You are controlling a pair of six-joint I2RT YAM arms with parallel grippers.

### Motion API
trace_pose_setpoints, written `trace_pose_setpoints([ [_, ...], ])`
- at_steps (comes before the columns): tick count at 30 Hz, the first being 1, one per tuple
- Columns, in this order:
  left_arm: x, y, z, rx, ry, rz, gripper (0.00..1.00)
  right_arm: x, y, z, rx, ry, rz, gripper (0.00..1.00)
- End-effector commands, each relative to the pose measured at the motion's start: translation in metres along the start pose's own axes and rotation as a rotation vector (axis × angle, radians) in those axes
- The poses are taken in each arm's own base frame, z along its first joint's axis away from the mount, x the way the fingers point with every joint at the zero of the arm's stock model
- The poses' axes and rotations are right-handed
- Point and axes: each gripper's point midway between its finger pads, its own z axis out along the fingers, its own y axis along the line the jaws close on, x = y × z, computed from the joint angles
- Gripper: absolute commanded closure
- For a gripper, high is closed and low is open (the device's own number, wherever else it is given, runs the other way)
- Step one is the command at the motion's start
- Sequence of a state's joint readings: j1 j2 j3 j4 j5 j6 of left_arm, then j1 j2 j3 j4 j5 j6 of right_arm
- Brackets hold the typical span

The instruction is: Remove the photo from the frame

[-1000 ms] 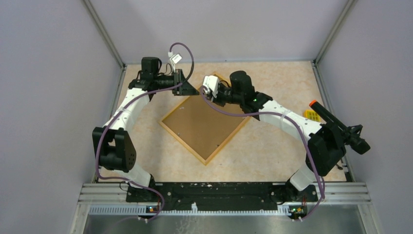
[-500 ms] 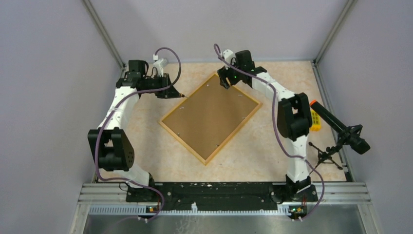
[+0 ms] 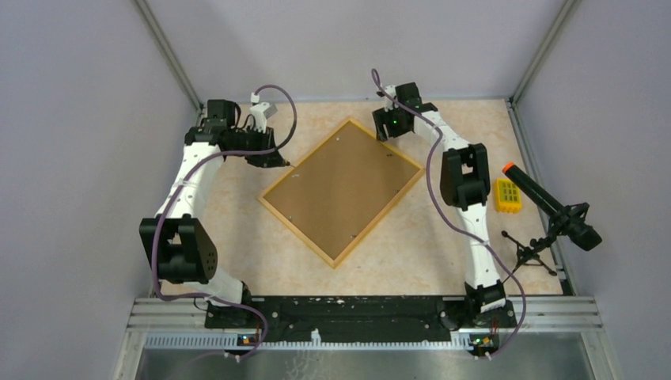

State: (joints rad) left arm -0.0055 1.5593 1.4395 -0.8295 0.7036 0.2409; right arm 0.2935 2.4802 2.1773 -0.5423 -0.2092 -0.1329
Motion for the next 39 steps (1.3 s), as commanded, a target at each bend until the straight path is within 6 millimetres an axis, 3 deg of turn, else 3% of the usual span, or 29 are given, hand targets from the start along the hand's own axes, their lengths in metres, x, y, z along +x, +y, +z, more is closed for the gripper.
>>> trace_pose_setpoints([
  [1,0.0,-0.005,-0.016,-0.042,-0.014,0.078,1.0,-0.012,0.012,0.001,-0.044,-0.029,0.007,0.35],
  [6,0.006,-0.004,-0.015,-0.048,-0.001,0.075,1.0,-0.004,0.014,0.007,-0.053,-0.01,-0.005,0.38],
  [8,0.009,-0.002,-0.014,-0.052,0.007,0.077,1.0,0.006,0.01,0.012,-0.024,0.024,-0.025,0.45],
  [12,0.018,0.01,-0.013,-0.096,0.051,0.111,1.0,0.032,-0.001,0.012,0.039,0.118,-0.023,0.67],
  [15,0.026,0.02,-0.013,-0.133,0.088,0.14,1.0,0.047,-0.012,0.003,0.066,0.15,0.028,1.0],
  [21,0.036,0.034,-0.008,-0.169,0.141,0.167,1.0,0.063,-0.05,-0.033,0.215,0.155,0.154,1.0],
  [24,0.041,0.043,-0.003,-0.192,0.169,0.186,1.0,0.069,-0.057,-0.051,0.245,0.155,0.203,1.0],
  [29,0.04,0.058,0.001,-0.254,0.215,0.228,1.0,0.087,-0.043,-0.078,0.246,0.143,0.311,1.0],
  [36,0.044,0.055,0.026,-0.313,0.312,0.371,1.0,0.11,-0.016,-0.1,0.218,0.131,0.51,1.0],
  [39,0.034,0.055,0.037,-0.331,0.289,0.398,1.0,0.111,-0.005,-0.108,0.179,0.111,0.542,1.0],
])
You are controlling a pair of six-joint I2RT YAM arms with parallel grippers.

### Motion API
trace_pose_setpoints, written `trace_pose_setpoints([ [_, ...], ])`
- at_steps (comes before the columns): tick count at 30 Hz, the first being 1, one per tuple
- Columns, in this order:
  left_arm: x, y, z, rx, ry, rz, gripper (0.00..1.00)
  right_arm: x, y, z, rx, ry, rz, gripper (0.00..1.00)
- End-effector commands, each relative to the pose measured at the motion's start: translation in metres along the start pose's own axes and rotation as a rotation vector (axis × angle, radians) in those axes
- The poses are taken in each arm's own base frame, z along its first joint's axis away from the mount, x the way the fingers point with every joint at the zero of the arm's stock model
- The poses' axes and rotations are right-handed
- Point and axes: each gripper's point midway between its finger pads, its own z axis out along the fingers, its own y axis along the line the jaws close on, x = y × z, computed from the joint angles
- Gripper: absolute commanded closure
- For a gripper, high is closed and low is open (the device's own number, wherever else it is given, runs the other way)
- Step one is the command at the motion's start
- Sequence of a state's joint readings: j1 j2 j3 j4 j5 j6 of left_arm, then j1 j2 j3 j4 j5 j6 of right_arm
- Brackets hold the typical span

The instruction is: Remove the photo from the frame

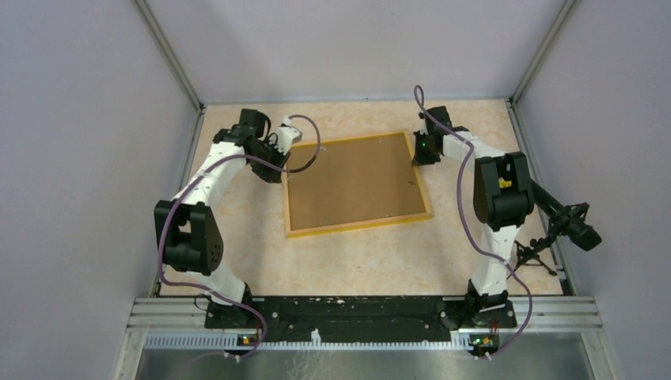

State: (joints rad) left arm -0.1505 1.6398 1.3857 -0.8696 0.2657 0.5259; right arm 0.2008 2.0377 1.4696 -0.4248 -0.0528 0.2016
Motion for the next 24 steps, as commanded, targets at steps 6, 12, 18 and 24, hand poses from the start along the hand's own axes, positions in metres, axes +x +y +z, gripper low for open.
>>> trace_pose_setpoints([
  [6,-0.035,0.028,0.027,-0.134,-0.009,0.081,1.0,0.021,0.015,-0.024,-0.057,0.011,0.13,1.0],
  [12,-0.05,0.045,0.035,-0.178,-0.03,0.102,1.0,0.028,0.015,-0.027,-0.069,0.006,0.129,1.0],
  [18,-0.053,0.05,0.038,-0.193,-0.031,0.102,1.0,0.029,0.015,-0.025,-0.072,0.008,0.129,1.0],
  [24,-0.051,0.048,0.04,-0.181,-0.021,0.106,1.0,0.031,0.016,-0.023,-0.076,0.017,0.131,1.0],
])
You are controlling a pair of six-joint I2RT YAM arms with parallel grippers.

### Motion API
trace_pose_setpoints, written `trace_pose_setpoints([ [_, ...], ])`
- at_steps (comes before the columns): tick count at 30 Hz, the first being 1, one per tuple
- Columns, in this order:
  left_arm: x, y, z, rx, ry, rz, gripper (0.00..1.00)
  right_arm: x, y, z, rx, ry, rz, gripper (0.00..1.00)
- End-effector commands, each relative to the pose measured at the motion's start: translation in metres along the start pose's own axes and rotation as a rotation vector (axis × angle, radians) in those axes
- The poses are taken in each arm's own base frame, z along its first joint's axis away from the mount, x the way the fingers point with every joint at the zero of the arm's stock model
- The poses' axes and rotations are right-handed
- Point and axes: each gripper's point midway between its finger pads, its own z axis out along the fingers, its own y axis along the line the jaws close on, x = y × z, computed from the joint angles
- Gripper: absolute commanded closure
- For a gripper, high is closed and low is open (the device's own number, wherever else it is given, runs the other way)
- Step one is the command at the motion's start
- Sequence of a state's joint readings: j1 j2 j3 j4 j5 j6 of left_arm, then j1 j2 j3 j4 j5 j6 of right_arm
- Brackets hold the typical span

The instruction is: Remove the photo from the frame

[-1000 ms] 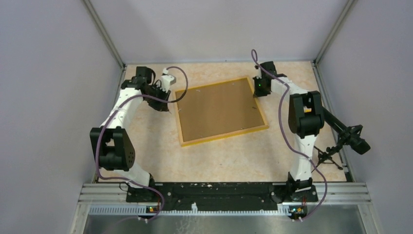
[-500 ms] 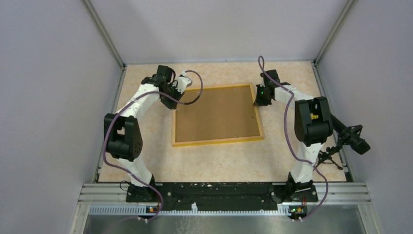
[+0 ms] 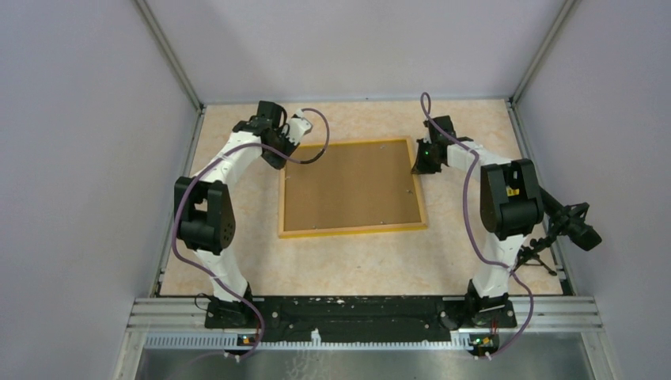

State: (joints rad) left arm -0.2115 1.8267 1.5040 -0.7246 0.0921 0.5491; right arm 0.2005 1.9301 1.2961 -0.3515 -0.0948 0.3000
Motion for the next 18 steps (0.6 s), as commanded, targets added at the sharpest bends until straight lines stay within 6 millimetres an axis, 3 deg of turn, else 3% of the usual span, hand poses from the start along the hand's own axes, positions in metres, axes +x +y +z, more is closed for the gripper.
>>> trace_pose_setpoints([
  [1,-0.013,0.008,-0.002,-0.018,-0.033,0.013,1.0,0.004,0.01,-0.008,-0.033,0.016,0.034,1.0],
  [18,0.018,-0.029,0.001,0.086,0.058,0.06,1.0,0.005,0.009,-0.003,-0.027,0.026,0.045,1.0],
])
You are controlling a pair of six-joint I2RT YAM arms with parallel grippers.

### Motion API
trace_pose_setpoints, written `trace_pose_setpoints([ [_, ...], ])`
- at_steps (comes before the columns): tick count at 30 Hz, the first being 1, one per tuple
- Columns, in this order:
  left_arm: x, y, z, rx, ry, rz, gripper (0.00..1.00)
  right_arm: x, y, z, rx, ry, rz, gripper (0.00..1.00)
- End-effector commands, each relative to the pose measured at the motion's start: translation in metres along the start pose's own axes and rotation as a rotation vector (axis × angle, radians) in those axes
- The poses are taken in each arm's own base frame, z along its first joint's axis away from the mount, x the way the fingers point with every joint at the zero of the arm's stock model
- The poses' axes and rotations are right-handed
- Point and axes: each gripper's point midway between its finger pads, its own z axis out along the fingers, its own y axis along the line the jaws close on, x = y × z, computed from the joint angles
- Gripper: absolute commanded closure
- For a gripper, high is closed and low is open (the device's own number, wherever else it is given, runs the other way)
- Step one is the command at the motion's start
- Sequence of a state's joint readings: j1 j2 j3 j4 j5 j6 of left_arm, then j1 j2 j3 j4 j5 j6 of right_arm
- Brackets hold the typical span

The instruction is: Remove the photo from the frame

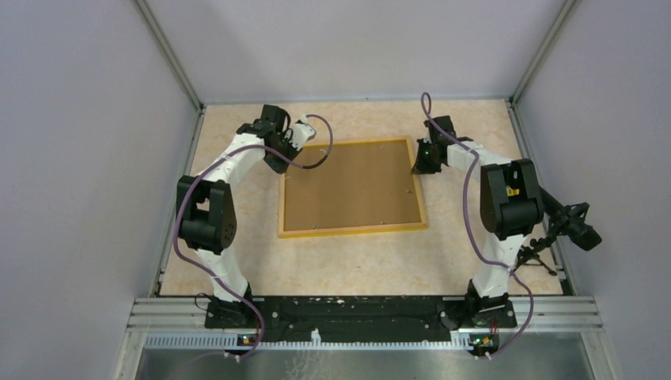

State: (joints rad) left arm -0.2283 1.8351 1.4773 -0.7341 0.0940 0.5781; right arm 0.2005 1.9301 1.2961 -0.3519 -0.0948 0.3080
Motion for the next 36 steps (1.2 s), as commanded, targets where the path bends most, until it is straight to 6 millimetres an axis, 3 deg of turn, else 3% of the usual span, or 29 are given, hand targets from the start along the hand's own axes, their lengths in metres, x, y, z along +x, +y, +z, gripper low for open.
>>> trace_pose_setpoints([
  [1,0.009,-0.02,-0.007,0.061,0.021,0.022,1.0,0.005,0.009,-0.003,-0.028,0.026,0.038,1.0],
  [12,0.007,-0.045,-0.014,0.127,0.012,0.039,1.0,0.008,0.011,0.001,-0.038,0.038,0.05,1.0],
  [26,-0.013,-0.032,-0.001,0.038,-0.083,-0.066,1.0,0.011,0.012,0.0,-0.047,0.045,0.053,1.0],
  [36,-0.031,-0.036,-0.001,0.06,-0.174,-0.152,1.0,0.014,0.012,0.001,-0.053,0.05,0.052,1.0],
])
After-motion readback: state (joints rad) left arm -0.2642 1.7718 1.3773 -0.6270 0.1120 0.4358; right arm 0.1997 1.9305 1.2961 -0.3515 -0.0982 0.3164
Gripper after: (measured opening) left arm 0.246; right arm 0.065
